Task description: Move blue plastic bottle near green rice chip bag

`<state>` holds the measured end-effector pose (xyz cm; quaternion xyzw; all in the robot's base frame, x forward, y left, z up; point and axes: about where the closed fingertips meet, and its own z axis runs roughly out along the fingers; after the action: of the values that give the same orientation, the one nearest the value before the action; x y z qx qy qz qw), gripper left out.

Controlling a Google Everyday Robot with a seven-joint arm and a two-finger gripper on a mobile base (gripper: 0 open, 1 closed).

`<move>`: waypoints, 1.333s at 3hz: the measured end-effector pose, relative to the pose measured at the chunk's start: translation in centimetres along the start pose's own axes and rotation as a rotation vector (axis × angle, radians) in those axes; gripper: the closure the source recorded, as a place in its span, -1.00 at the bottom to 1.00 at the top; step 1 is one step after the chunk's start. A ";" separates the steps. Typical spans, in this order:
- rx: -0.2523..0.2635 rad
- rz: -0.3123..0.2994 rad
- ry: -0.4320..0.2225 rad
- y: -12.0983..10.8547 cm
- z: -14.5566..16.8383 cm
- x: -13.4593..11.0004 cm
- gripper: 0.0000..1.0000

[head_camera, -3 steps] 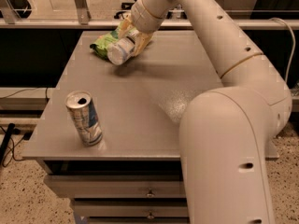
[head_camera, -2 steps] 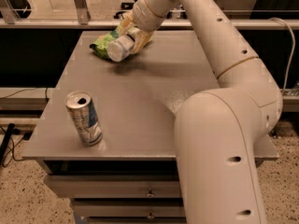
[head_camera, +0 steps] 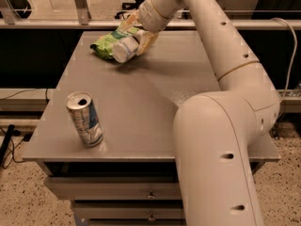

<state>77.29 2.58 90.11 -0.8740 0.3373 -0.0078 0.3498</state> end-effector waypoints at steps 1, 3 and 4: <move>-0.013 0.026 0.017 1.3 -1.0 1.2 -1.00; 0.057 0.095 -0.004 2.6 -5.9 1.9 -1.00; 0.131 0.129 -0.046 3.0 -9.0 1.5 -1.00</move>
Offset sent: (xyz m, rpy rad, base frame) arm -0.0095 -0.0558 0.0026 -0.0362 0.0363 -0.0659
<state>74.45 -5.33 94.73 -0.8256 0.3836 0.0131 0.4136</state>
